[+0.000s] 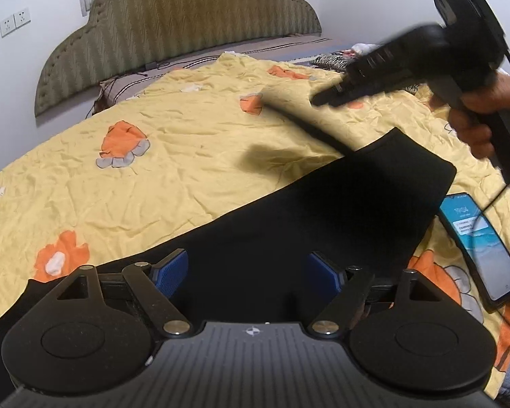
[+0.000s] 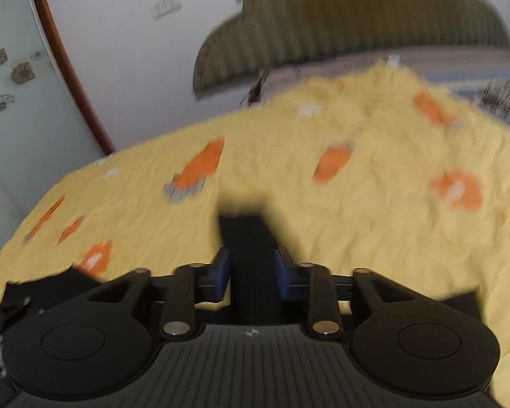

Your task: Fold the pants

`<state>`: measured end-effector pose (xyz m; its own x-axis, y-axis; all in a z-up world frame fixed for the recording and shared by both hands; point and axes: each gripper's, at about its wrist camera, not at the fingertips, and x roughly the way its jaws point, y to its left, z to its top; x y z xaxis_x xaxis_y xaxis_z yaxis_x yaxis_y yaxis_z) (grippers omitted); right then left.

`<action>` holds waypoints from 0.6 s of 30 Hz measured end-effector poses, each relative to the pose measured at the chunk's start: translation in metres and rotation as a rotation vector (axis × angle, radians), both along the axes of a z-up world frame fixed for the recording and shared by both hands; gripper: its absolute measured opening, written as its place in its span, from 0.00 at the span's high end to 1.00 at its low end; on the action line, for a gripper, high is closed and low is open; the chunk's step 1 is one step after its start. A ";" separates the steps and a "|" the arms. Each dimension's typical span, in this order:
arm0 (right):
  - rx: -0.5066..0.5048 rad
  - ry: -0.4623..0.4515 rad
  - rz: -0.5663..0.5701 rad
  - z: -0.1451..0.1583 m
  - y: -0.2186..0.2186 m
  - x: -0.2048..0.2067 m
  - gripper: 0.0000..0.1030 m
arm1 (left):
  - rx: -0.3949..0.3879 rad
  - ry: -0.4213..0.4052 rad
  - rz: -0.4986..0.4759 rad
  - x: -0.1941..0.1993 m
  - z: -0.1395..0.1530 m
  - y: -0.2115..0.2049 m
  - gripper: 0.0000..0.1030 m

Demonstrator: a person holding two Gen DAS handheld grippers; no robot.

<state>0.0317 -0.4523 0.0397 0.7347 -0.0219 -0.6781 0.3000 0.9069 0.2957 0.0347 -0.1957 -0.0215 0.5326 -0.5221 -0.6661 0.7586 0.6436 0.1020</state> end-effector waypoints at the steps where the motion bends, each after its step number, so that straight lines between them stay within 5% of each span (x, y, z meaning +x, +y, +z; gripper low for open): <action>1: -0.067 -0.016 -0.052 0.005 -0.002 -0.004 0.71 | 0.000 -0.005 -0.006 -0.001 0.000 0.001 0.21; 3: -0.122 -0.008 -0.110 0.007 -0.007 -0.011 0.69 | 0.006 -0.010 -0.016 -0.002 -0.003 0.001 0.19; 10: 0.131 0.097 0.110 -0.035 0.000 0.011 0.69 | 0.017 0.006 -0.012 0.000 -0.009 -0.002 0.19; 18: 0.348 0.206 0.092 -0.091 -0.015 0.044 0.70 | 0.011 -0.008 -0.020 -0.004 -0.006 0.003 0.19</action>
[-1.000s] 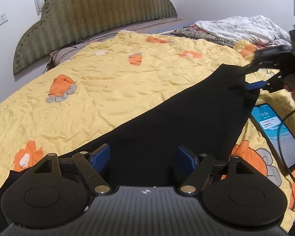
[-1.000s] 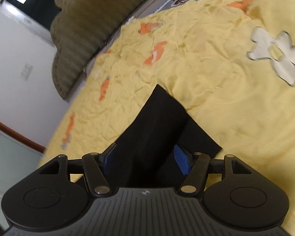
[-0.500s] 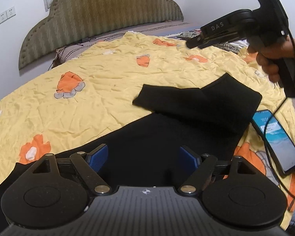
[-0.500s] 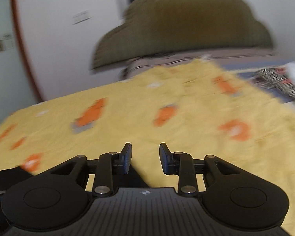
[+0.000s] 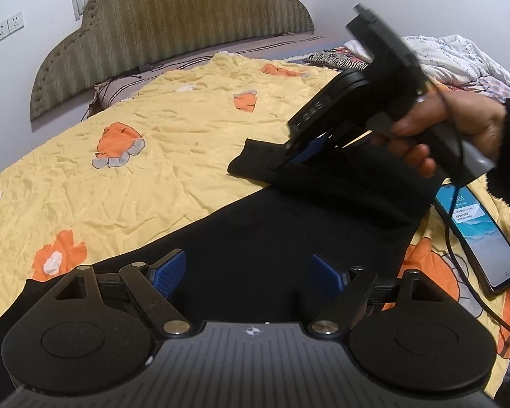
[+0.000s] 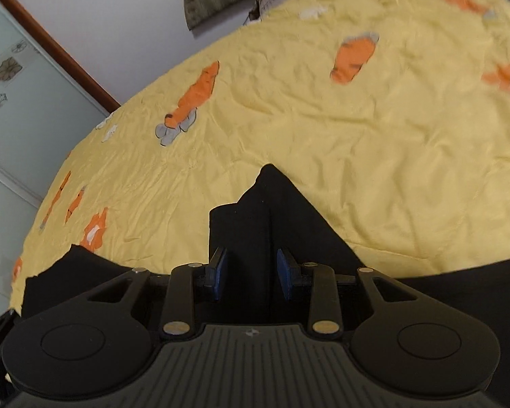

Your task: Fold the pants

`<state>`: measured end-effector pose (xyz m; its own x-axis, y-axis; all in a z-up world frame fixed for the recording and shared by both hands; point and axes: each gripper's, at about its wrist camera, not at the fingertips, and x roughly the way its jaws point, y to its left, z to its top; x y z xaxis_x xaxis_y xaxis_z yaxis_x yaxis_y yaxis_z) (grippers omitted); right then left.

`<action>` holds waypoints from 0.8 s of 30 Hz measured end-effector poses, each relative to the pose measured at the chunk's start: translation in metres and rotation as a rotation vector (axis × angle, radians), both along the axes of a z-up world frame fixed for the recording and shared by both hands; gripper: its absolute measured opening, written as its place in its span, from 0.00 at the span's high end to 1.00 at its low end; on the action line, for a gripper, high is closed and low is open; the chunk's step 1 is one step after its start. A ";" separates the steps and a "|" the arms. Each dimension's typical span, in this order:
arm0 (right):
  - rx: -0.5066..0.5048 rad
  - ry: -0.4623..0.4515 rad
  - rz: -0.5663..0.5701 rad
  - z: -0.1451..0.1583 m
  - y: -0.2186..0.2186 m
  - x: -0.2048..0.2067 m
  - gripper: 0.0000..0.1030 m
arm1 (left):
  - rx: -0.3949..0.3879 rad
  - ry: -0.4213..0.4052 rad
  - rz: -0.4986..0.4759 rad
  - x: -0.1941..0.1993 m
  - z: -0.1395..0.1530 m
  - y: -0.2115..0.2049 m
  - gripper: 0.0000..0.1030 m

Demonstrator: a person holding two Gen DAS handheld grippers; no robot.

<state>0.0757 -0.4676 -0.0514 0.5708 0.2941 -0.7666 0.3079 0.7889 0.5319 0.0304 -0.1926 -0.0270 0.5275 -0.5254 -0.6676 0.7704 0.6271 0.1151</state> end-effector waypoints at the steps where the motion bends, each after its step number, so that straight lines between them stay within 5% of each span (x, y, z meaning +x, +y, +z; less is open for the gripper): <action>1: 0.008 -0.002 -0.003 -0.004 0.000 0.005 0.71 | 0.000 0.002 0.005 0.001 0.000 0.000 0.19; 3: -0.008 -0.011 -0.017 -0.006 0.002 0.010 0.97 | 0.001 0.005 0.012 0.002 -0.001 0.000 0.19; 7: -0.041 -0.095 -0.132 0.016 -0.003 -0.011 0.97 | 0.000 -0.008 0.004 0.000 0.002 0.003 0.19; 13: -0.158 -0.278 -0.437 0.074 -0.033 -0.108 0.97 | -0.003 -0.001 0.030 0.007 0.002 0.002 0.19; 18: -0.289 -0.145 -0.618 0.070 -0.051 -0.185 0.97 | 0.016 0.006 0.009 0.004 -0.003 -0.005 0.19; 24: -0.223 -0.004 -0.695 0.028 -0.057 -0.217 0.95 | 0.079 -0.021 -0.010 -0.001 -0.013 -0.018 0.19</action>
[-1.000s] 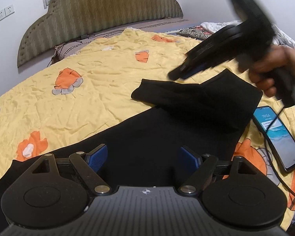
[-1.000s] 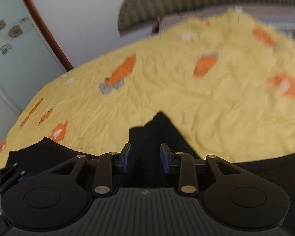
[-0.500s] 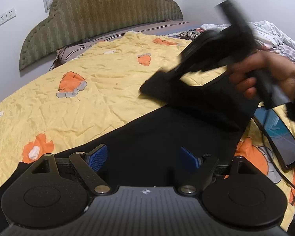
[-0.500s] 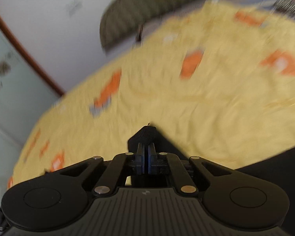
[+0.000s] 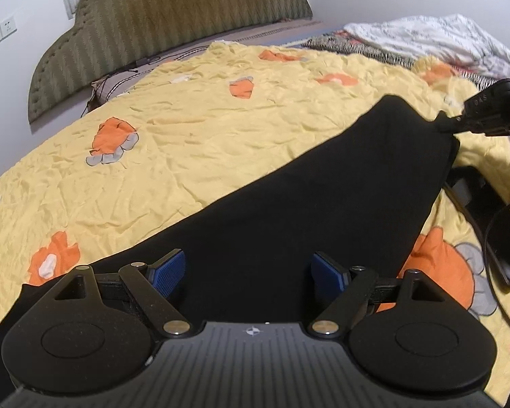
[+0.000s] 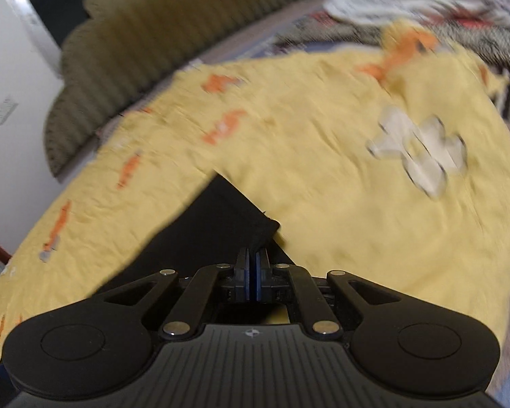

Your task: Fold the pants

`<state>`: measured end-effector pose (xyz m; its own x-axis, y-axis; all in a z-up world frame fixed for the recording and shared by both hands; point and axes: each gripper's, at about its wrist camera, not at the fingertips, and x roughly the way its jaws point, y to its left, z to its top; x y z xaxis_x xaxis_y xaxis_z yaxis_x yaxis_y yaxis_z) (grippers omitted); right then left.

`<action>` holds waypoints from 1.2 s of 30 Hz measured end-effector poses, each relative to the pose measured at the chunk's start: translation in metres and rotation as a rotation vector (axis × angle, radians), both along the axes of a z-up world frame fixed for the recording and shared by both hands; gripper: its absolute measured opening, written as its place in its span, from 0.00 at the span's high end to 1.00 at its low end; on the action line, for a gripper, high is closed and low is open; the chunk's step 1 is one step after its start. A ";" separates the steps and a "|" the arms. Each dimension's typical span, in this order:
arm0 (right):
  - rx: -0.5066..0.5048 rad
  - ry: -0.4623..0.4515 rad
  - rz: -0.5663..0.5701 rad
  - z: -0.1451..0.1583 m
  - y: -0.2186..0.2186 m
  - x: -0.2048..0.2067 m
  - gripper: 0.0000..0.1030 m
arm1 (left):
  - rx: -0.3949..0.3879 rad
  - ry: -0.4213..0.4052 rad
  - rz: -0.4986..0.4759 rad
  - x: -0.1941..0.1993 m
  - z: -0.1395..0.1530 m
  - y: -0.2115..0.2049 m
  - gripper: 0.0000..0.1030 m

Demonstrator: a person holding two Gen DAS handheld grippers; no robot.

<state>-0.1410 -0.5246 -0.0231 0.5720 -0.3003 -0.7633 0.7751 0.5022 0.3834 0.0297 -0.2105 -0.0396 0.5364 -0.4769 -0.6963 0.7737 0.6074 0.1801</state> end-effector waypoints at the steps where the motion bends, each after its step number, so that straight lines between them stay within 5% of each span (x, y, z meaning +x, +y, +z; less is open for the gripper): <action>1: 0.010 0.004 -0.007 -0.003 0.000 -0.004 0.94 | 0.007 -0.012 -0.006 -0.002 0.000 0.001 0.18; 4: 0.029 0.015 -0.044 -0.002 0.000 -0.010 0.90 | 0.016 -0.040 -0.005 -0.001 0.001 0.008 0.17; 7: -0.286 0.097 -0.025 0.031 0.029 0.008 0.84 | 0.034 -0.037 0.032 0.009 0.003 0.019 0.17; 9: -0.374 0.145 0.257 0.042 0.051 0.053 0.84 | 0.028 -0.004 0.038 0.017 0.006 0.027 0.17; 12: -0.302 0.158 0.676 0.032 0.090 0.123 0.85 | 0.012 0.094 0.042 0.034 0.006 0.032 0.18; 15: -0.329 0.307 0.904 -0.002 0.118 0.179 0.85 | 0.027 0.148 0.066 0.052 -0.006 0.026 0.21; 22: -0.298 0.271 0.753 -0.014 0.082 0.220 0.85 | -0.004 0.114 0.242 0.094 -0.022 0.013 0.28; 24: -0.280 0.221 0.794 -0.002 0.079 0.199 0.85 | -0.034 0.135 0.230 0.088 -0.013 0.022 0.27; 27: -0.291 0.293 0.879 -0.002 0.087 0.176 0.84 | -0.033 0.139 0.157 0.074 -0.008 0.023 0.24; 29: -0.284 0.318 0.842 -0.017 0.078 0.174 0.81 | 0.009 0.121 0.130 0.074 -0.016 0.008 0.24; 31: -0.218 0.216 0.767 -0.019 0.055 0.176 0.80 | 0.017 0.099 0.147 0.081 -0.026 -0.006 0.15; 33: -0.193 0.192 0.643 -0.014 0.034 0.179 0.80 | 0.013 0.106 0.191 0.087 -0.025 -0.011 0.18; 36: -0.265 0.203 0.624 0.007 0.020 0.159 0.79 | -0.023 0.144 0.164 0.076 -0.009 -0.002 0.18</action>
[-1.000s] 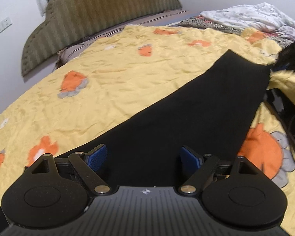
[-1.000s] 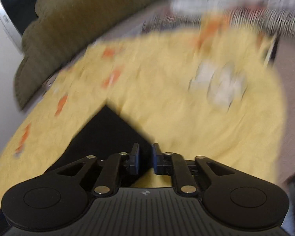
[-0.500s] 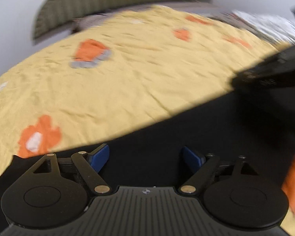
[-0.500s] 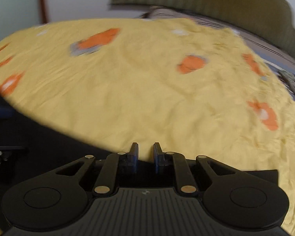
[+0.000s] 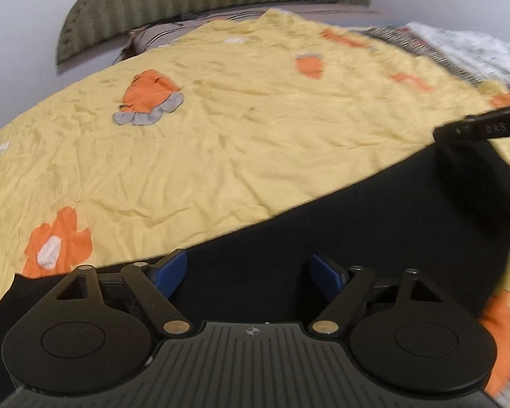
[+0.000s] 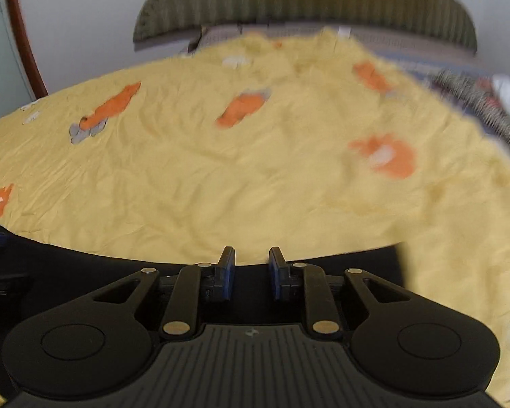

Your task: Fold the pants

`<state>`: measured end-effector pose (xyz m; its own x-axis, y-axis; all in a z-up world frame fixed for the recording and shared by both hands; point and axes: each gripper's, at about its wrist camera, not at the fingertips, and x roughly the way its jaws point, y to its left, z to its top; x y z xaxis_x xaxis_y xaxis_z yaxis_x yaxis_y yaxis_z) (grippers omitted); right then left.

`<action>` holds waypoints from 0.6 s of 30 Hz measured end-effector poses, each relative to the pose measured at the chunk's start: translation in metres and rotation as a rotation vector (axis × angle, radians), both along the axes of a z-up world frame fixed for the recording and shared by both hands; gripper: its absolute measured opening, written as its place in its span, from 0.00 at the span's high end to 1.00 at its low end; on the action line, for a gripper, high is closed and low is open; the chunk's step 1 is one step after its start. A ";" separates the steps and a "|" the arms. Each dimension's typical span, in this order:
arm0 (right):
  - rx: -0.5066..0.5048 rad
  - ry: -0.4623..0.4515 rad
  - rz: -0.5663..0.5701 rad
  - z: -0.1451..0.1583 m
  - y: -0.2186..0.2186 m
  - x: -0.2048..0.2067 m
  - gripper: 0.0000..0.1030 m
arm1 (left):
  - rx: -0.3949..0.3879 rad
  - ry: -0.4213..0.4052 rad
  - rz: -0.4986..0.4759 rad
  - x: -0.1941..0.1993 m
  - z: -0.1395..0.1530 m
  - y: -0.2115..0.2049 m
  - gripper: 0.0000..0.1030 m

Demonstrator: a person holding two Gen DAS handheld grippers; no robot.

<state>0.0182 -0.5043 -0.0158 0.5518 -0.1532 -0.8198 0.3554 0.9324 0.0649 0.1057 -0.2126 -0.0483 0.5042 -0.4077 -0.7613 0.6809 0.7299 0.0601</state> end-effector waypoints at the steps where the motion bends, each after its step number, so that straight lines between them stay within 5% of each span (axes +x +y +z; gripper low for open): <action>1: -0.032 0.041 0.035 0.002 0.000 -0.006 0.77 | -0.014 -0.004 -0.023 -0.007 0.005 0.002 0.15; 3: -0.077 0.154 0.113 -0.009 0.002 -0.015 0.67 | -0.012 -0.025 -0.055 -0.023 0.008 -0.004 0.14; 5: -0.103 0.126 0.072 -0.018 -0.004 -0.028 0.49 | -0.002 -0.042 -0.130 -0.038 0.005 -0.021 0.14; 9: -0.351 0.086 -0.174 0.000 -0.010 -0.061 0.45 | 0.094 -0.118 -0.194 -0.066 -0.010 -0.050 0.17; 13: -0.082 -0.041 -0.037 0.013 0.013 -0.099 0.46 | 0.069 -0.113 -0.288 -0.085 -0.012 -0.058 0.14; 16: -0.289 0.116 -0.039 -0.010 0.033 -0.100 0.40 | 0.099 -0.138 -0.319 -0.095 -0.024 -0.070 0.15; 18: -0.336 0.053 -0.224 -0.003 0.023 -0.119 0.37 | 0.090 -0.147 -0.331 -0.097 -0.021 -0.069 0.15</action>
